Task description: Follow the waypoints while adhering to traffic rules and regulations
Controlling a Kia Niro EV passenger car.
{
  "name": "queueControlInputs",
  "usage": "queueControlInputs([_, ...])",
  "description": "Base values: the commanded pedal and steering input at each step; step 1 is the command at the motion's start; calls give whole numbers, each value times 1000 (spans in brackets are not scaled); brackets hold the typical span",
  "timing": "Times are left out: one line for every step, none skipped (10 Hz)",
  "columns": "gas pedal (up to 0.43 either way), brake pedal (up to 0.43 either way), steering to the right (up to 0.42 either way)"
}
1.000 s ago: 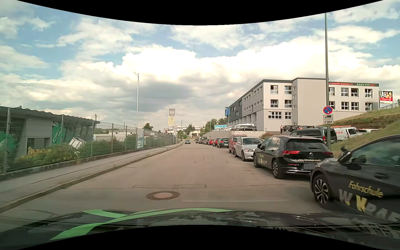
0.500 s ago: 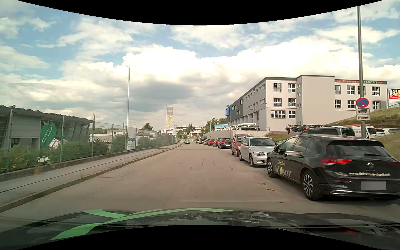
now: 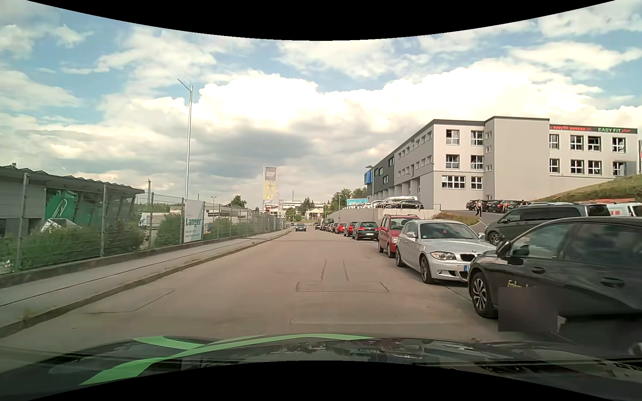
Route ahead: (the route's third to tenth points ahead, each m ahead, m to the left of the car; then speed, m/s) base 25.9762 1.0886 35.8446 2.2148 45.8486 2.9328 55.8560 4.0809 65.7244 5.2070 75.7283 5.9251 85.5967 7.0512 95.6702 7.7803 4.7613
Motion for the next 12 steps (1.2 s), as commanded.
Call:
queueControlInputs([98,0,-7])
queueControlInputs([87,0,-8])
queueControlInputs([87,0,-8])
queueControlInputs([87,0,-8])
queueControlInputs([87,0,-8])
queueControlInputs([87,0,-7])
queueControlInputs([87,0,-9])
queueControlInputs([87,0,-10])
queueControlInputs([87,0,-10])
queueControlInputs([98,0,-10])
queueControlInputs([98,0,-11])
queueControlInputs([98,0,-11])
